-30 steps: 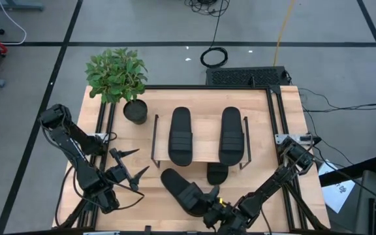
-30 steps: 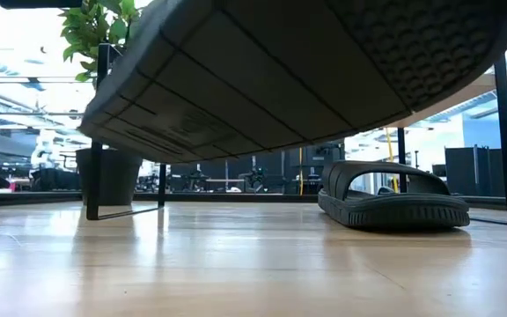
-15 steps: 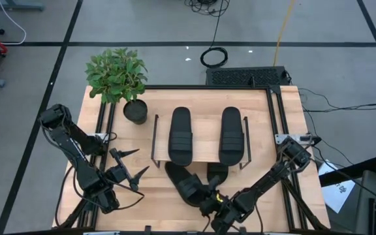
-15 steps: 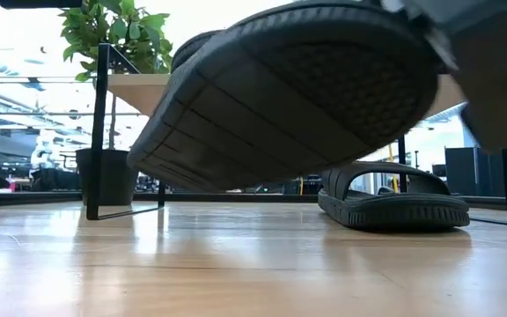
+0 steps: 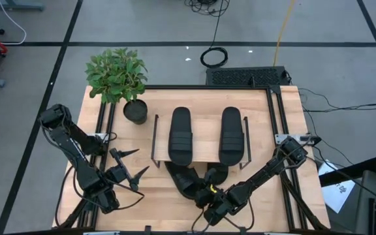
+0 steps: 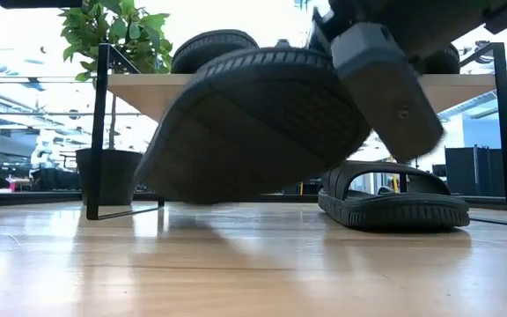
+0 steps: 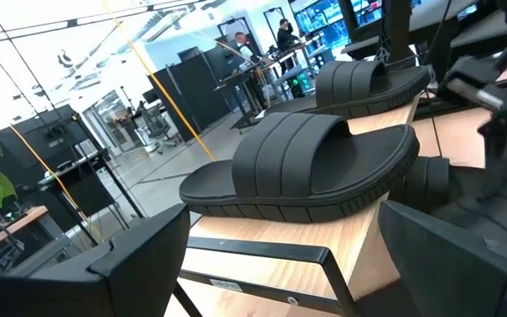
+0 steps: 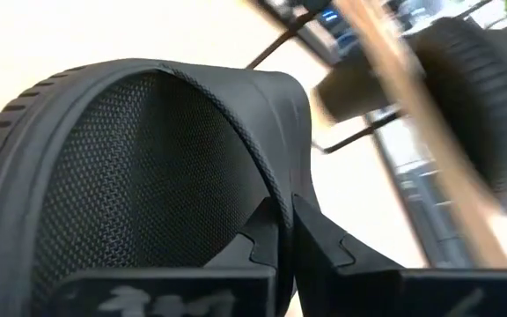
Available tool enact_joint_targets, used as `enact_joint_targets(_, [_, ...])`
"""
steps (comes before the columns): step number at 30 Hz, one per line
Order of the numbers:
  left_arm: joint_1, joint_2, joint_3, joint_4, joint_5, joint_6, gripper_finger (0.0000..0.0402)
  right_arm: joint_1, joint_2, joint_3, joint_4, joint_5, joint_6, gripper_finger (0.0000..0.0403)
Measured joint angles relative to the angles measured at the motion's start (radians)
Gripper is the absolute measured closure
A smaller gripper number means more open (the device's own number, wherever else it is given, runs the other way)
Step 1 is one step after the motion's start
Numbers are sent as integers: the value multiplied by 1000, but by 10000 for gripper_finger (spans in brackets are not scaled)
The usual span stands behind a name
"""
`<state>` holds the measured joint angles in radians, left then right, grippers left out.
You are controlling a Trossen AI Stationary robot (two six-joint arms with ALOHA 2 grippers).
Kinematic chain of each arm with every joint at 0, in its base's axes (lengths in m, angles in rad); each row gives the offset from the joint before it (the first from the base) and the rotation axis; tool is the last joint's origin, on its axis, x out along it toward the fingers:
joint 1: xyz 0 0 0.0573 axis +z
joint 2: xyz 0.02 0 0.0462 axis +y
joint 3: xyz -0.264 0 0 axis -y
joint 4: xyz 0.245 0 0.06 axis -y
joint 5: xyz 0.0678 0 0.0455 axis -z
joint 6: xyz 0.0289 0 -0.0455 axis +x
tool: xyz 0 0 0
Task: Pick and place slides into the shelf
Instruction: Put the black slipper under the shelf
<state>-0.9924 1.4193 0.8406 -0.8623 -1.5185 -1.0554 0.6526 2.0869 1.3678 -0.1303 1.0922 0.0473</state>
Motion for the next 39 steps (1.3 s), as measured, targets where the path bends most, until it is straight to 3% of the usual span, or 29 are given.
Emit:
enact_joint_targets(10, [0,0,0,1,-2,1,25,-32,-1,1,-78,-200,77,394])
enact_joint_targets(15, [0,0,0,1,-2,0,25,-21,-1,1,-69,-281,40,352])
enact_joint_targets(22, [0,0,0,4,-7,0,25,-15,0,0,-61,-290,45,230])
enact_joint_targets(26, [0,0,0,4,-8,0,25,-15,0,0,-50,-291,25,184])
enact_joint_targets(31, [0,0,0,4,-8,3,25,-4,0,0,-36,-276,-32,165])
enact_joint_targets(39, [0,0,0,12,18,4,25,74,-27,-1,-8,-116,-165,173])
